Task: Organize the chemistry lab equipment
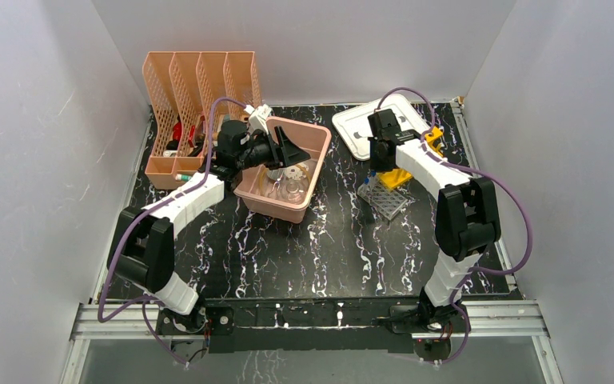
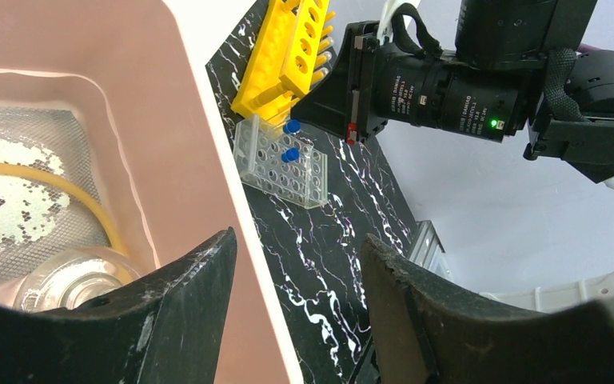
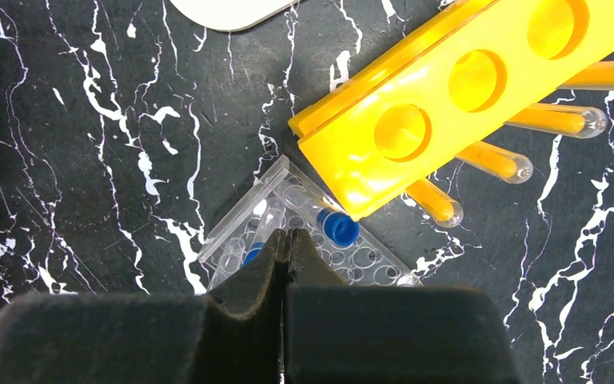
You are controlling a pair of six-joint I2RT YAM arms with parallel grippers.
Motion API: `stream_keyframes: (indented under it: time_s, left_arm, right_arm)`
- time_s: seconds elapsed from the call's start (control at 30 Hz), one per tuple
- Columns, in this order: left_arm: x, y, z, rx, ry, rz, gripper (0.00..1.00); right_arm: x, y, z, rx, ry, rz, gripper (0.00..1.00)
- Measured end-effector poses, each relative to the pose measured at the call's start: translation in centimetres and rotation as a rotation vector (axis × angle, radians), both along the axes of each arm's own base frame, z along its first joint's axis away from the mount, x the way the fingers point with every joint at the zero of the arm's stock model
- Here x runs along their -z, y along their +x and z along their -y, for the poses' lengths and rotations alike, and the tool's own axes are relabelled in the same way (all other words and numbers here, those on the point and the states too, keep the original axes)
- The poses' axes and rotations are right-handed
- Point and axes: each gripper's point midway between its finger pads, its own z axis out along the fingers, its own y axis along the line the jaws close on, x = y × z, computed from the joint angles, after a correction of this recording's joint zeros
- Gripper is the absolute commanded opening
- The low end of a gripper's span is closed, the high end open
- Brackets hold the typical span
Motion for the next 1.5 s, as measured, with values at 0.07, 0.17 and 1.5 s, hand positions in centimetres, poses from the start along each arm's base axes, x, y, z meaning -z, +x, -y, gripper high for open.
stream_keyframes:
  time_s: [0.07,0.17,1.5]
  left_arm:
    - [0.0,0.0,0.0,0.0,0.001,0.001,0.56]
    - [0.2,-0.2,-0.1,0.0,0.003,-0.003,0.56]
    - [0.2,-0.4,0.0,0.015,-0.001,-0.006,0.56]
  right_arm:
    - [0.0,0.0,-0.1,-0.001,0.002,0.001,0.0]
    - [0.0,0.0,-0.2,-0.005,0.006,-0.001,0.0]
    - [1.0,0.0,4.4,0.102,-0.024,-0.053,0.0]
